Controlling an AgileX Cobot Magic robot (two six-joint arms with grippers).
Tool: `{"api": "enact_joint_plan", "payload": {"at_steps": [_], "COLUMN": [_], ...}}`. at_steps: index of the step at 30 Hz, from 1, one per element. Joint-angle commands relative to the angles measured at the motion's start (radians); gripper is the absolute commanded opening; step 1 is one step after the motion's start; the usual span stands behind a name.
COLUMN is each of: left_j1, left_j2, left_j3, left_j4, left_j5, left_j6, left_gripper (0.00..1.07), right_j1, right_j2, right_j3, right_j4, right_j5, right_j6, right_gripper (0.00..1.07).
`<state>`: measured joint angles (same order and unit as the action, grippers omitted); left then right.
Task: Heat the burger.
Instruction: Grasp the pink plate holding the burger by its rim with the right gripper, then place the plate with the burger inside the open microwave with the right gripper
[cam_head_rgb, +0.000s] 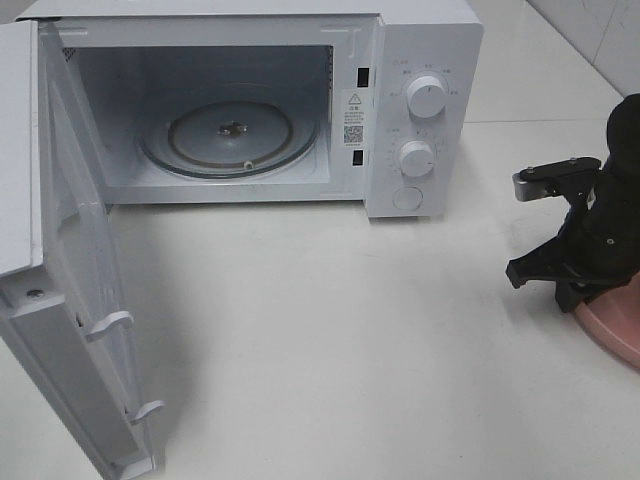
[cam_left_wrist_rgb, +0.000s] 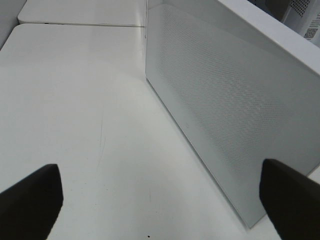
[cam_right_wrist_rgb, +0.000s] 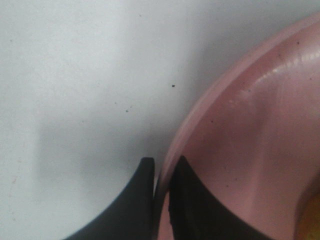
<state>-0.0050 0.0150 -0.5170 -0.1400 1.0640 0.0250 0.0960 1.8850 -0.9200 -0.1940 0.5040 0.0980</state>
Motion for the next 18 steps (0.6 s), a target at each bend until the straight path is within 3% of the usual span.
{"api": "enact_joint_plan", "payload": {"at_steps": [1, 18], "left_j1": [0.005, 0.005], "left_j2": [-0.003, -0.003], "left_j3": [0.001, 0.001], "left_j4": [-0.002, -0.002], "left_j5": [0.004, 0.004], "left_j6": [0.002, 0.002], "left_gripper": [0.99, 0.99], "right_j1": [0.001, 0.068], "right_j2": [-0.003, -0.039], "right_j3": [0.002, 0.002], "right_j4": [-0.028, -0.088], "right_j5": [0.020, 0.100], "right_j6": [0.017, 0.108], "right_gripper": [0.01, 0.00]}}
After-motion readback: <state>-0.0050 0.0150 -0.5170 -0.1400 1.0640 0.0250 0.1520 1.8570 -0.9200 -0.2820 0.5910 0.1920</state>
